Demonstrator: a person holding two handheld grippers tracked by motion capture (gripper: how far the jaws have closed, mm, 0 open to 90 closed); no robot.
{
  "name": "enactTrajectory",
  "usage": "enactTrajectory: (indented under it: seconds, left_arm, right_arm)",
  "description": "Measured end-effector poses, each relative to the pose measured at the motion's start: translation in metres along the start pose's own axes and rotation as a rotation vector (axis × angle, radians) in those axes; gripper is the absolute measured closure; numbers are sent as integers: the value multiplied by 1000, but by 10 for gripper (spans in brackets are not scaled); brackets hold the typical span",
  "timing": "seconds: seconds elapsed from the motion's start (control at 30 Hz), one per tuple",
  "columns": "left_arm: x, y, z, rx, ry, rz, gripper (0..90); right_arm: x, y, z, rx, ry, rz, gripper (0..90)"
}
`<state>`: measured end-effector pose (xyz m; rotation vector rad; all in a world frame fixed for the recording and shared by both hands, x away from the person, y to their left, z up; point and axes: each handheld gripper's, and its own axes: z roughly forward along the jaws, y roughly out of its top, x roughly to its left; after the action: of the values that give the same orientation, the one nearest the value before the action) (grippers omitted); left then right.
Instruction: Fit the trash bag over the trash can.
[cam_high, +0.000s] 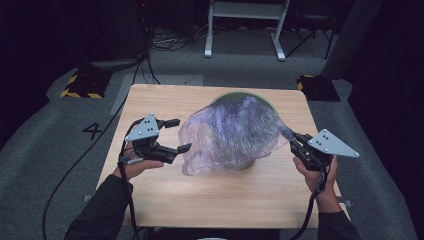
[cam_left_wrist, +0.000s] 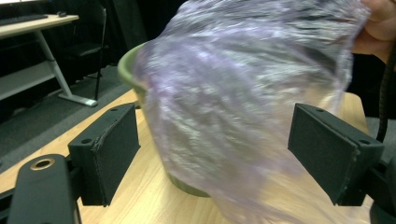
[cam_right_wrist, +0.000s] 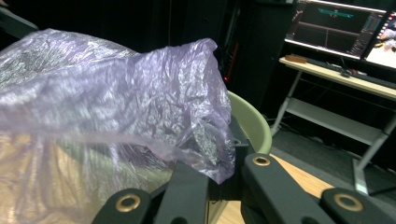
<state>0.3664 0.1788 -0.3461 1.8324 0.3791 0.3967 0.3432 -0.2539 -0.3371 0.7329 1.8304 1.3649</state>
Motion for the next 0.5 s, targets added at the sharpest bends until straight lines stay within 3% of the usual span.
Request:
enactTrajectory:
  seconds: [0.13, 0.2, 0.3, 0.37, 0.43, 0.47, 0.5]
  left_arm:
    - [-19, 11, 5, 6, -25, 65, 157]
    - [-27, 15, 8, -9, -1, 93, 155]
    - [-41, 23, 17, -20, -23, 142, 149]
    - [-52, 26, 27, 13, -60, 179, 153]
    - [-60, 27, 37, 58, -67, 223, 157]
    - [-63, 27, 43, 83, -79, 239, 172]
    - [-64, 26, 46, 91, -66, 258, 234]
  right_arm:
    - [0, 1, 4, 20, -4, 3, 900]
    - [0, 2, 6, 34, -3, 4, 900]
    - [1, 2, 10, 47, 10, 6, 899]
    - [1, 1, 13, 59, 20, 9, 894]
    - [2, 2, 16, 69, 25, 3, 893]
    - [3, 2, 16, 74, 31, 0, 891]
    - [3, 2, 17, 79, 33, -6, 887]
